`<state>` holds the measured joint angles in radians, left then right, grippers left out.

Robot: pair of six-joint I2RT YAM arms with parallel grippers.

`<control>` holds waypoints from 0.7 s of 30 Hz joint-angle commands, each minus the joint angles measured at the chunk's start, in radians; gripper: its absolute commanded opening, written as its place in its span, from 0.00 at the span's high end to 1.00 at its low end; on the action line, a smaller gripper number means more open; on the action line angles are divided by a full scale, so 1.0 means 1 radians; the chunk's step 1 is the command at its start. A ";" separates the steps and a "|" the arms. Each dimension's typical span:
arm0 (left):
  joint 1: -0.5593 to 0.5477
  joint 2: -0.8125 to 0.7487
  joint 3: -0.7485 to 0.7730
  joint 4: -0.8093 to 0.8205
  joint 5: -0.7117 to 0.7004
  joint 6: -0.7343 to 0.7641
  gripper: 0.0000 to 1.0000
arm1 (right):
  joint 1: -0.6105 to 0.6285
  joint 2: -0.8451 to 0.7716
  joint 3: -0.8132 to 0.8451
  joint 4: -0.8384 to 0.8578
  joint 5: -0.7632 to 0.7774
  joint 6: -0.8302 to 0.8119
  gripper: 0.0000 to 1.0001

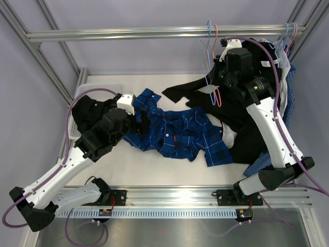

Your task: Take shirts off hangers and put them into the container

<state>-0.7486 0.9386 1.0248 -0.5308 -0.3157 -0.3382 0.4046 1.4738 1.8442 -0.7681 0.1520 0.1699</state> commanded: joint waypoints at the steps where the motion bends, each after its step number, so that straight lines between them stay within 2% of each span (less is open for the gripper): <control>1: -0.003 0.022 -0.025 0.020 0.026 -0.028 0.01 | -0.020 0.000 -0.010 0.038 -0.016 0.031 1.00; 11: -0.012 0.193 -0.043 0.067 0.118 -0.044 0.01 | -0.021 -0.108 -0.146 0.041 0.035 0.056 0.99; 15: -0.023 0.302 -0.011 0.130 0.118 -0.038 0.01 | -0.021 -0.133 -0.154 0.055 -0.002 0.034 0.72; 16: -0.024 0.327 0.000 0.137 0.112 -0.039 0.01 | -0.021 -0.142 -0.154 0.056 -0.009 0.030 0.55; 18: -0.026 0.402 0.027 0.158 0.102 -0.044 0.01 | -0.021 -0.170 -0.158 0.058 -0.025 0.025 0.37; 19: -0.026 0.428 0.037 0.166 0.099 -0.044 0.01 | -0.021 -0.181 -0.163 0.056 -0.029 0.025 0.19; 21: -0.028 0.507 0.064 0.187 0.096 -0.048 0.01 | -0.021 -0.220 -0.174 0.056 -0.040 0.022 0.05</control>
<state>-0.7712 1.3808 1.0191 -0.4412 -0.2173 -0.3691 0.3904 1.3190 1.6802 -0.7120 0.1356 0.2047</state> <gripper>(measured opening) 0.988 0.915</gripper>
